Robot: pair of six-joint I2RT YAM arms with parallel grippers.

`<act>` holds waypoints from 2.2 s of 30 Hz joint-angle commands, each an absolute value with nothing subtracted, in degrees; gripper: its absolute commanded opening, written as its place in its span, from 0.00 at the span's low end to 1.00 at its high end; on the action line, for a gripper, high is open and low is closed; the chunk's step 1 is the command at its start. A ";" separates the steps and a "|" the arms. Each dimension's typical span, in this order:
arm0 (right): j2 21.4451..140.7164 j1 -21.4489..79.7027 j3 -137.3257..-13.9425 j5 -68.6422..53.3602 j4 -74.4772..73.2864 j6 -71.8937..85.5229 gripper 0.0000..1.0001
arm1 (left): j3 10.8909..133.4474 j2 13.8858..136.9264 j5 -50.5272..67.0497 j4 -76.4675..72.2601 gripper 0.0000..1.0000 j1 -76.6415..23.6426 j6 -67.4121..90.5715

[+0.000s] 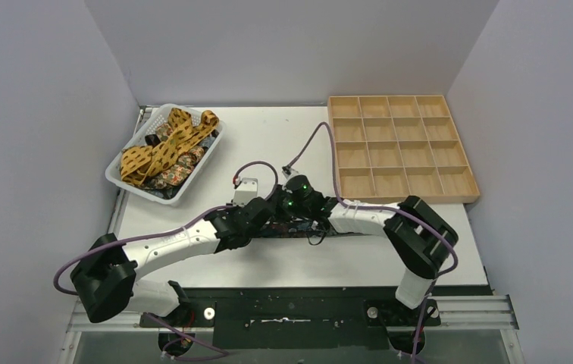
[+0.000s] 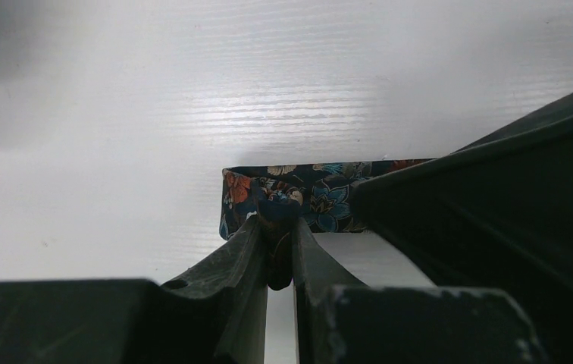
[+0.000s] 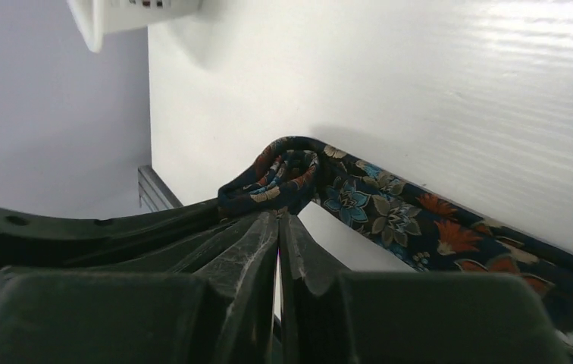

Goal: Roll the ties
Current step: Roll the tie at the center of the board.

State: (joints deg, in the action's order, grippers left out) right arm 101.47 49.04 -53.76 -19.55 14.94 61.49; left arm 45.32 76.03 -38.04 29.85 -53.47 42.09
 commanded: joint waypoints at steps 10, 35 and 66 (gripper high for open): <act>86.50 40.63 -43.86 -8.52 6.95 56.98 0.13 | 47.98 81.08 -32.99 23.57 0.00 -53.52 35.50; 79.87 33.94 -43.98 -16.62 5.25 44.53 0.63 | 45.45 64.66 -18.34 19.41 0.56 -47.62 39.03; 105.23 45.60 -55.52 -30.27 12.42 52.72 0.33 | 21.42 52.62 6.41 7.65 0.66 -19.00 48.84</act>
